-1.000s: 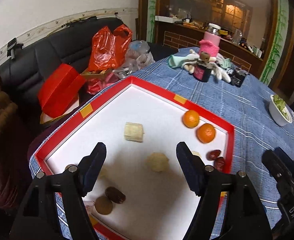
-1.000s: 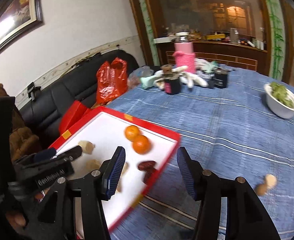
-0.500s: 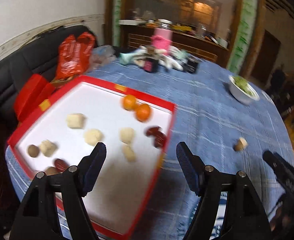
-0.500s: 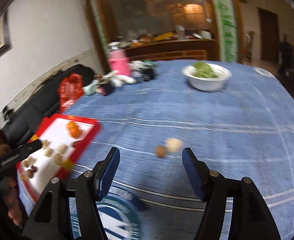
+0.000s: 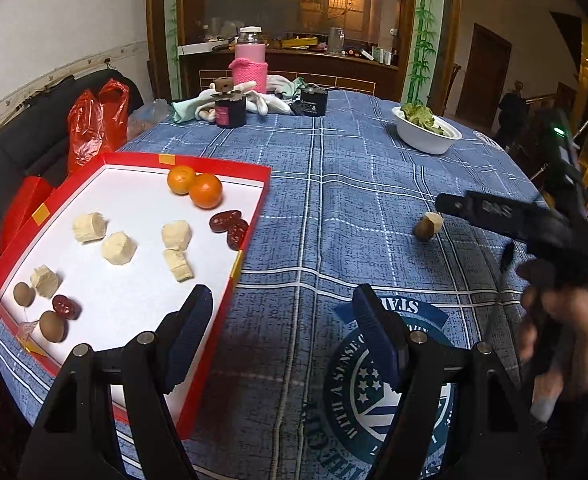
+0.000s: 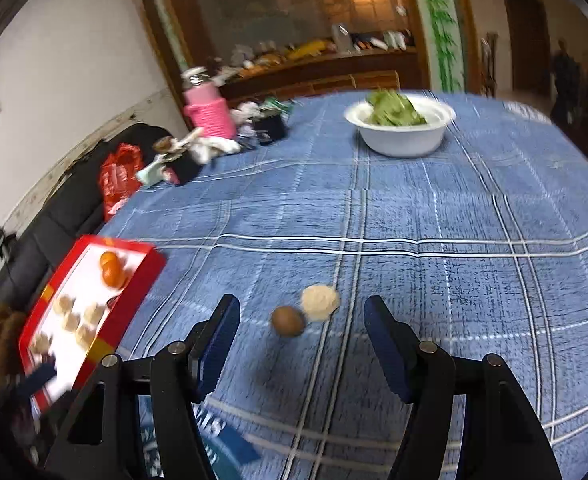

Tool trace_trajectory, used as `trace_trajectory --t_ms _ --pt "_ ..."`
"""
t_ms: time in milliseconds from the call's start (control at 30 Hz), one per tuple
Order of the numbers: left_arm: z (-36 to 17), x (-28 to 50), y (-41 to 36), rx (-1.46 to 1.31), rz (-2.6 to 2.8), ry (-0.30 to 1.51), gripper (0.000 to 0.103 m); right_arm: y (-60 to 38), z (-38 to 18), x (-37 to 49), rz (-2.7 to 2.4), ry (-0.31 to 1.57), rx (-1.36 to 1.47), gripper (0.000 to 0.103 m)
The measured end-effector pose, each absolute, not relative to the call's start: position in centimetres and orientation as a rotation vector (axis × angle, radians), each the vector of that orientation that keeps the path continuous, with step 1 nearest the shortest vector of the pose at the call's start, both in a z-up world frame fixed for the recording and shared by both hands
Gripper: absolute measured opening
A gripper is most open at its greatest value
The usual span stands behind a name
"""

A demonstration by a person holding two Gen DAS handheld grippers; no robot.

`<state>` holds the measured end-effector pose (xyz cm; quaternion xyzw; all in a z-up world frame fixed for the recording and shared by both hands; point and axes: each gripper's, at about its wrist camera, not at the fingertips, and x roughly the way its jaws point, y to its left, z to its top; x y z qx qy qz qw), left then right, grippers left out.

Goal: Organize fruits
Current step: 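Grasp a cream round ball with the right tool while the left tool grasps a brown round fruit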

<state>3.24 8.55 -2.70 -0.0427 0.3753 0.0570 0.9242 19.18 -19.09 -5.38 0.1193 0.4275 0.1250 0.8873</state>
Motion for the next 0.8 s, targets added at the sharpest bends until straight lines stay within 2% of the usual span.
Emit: trace_trajectory --t_ms 33,267,300,367,400,567,800 --pt "-2.9 3.3 8.4 -0.090 0.110 0.778 0.073 -19.0 -5.7 20.0 0.253 0.918 0.254 0.054" --pt "-3.3 3.7 8.8 -0.092 0.111 0.789 0.073 -17.0 -7.5 22.7 0.216 1.054 0.211 0.050" --pt "-3.3 3.7 8.9 -0.100 0.112 0.791 0.073 -17.0 -7.4 22.7 0.216 1.058 0.207 0.045" --pt "-3.4 4.0 9.1 -0.114 0.109 0.800 0.073 -16.4 -7.1 22.4 0.221 1.058 0.179 0.030" --pt "-3.4 4.0 9.0 -0.116 0.106 0.800 0.073 -16.4 -7.1 22.3 0.226 1.064 0.176 0.026" --pt "-3.2 4.2 7.9 -0.088 0.082 0.800 0.073 -19.8 -7.7 21.3 0.282 1.069 0.356 0.026" --pt "-2.9 7.4 4.3 -0.034 -0.007 0.818 0.072 -26.4 -6.7 17.5 0.247 0.943 0.498 0.026"
